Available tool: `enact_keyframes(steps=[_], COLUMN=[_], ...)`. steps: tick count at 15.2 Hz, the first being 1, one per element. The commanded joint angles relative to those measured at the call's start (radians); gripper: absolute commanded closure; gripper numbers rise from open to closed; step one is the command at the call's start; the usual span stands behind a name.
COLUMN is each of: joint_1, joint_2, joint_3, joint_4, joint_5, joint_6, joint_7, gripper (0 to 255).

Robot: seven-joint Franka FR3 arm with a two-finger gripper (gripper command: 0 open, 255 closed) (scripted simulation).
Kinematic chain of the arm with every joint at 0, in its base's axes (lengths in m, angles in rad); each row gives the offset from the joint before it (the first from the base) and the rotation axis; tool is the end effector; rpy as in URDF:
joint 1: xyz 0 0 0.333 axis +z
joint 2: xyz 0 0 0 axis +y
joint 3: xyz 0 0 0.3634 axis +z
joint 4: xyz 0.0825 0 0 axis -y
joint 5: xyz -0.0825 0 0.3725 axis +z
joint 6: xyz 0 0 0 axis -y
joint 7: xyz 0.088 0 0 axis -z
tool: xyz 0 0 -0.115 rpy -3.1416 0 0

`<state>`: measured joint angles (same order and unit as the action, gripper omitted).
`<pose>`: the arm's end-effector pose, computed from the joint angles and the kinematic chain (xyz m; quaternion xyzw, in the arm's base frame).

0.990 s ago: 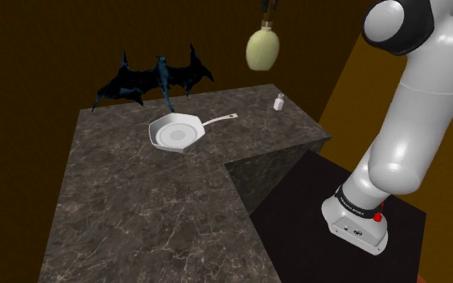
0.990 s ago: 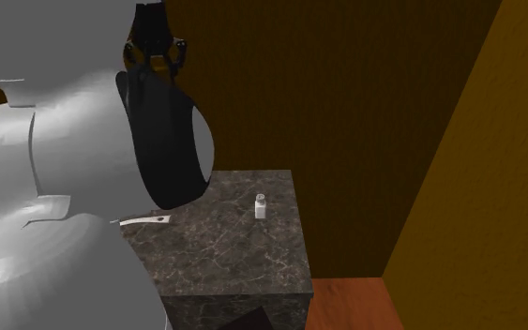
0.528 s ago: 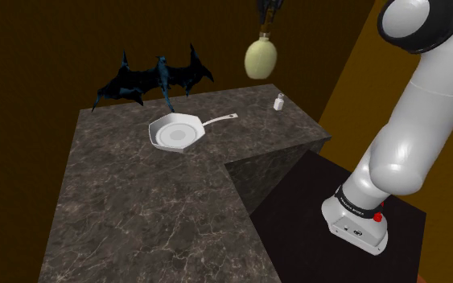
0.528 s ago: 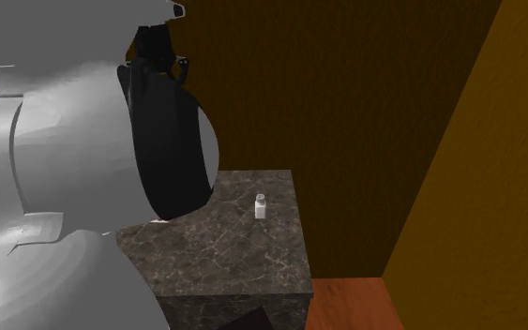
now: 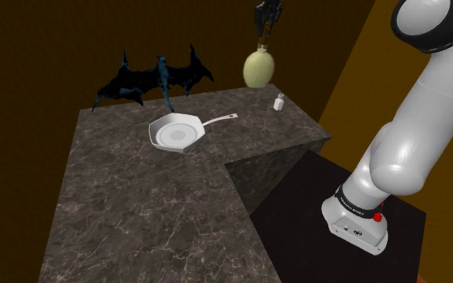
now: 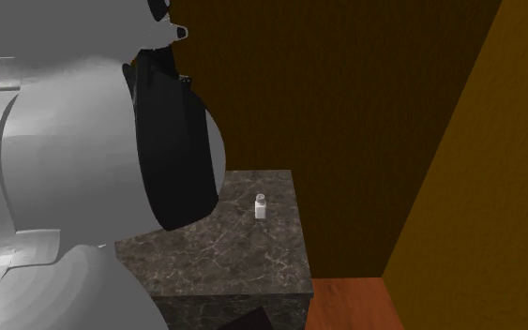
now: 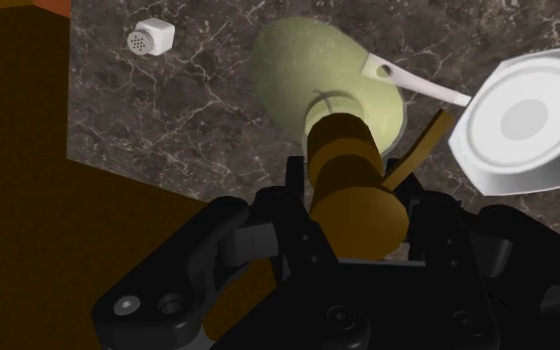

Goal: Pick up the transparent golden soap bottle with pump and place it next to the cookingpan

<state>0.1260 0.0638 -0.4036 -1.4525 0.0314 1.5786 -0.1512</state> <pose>0.5480 -0.1428 0.6865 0.9975 -0.0619 0.0336 0.0041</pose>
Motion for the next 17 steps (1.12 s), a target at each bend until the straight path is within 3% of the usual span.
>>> enact_keyframes(steps=[1,17], joint_1=[0.002,0.009], joint_2=[-0.012,-0.051], joint_3=[0.001,0.006], joint_4=[-0.042,-0.303], joint_5=[-0.005,-0.020], joint_6=[0.032,0.258], joint_7=[0.001,0.010], gripper=[255,255])
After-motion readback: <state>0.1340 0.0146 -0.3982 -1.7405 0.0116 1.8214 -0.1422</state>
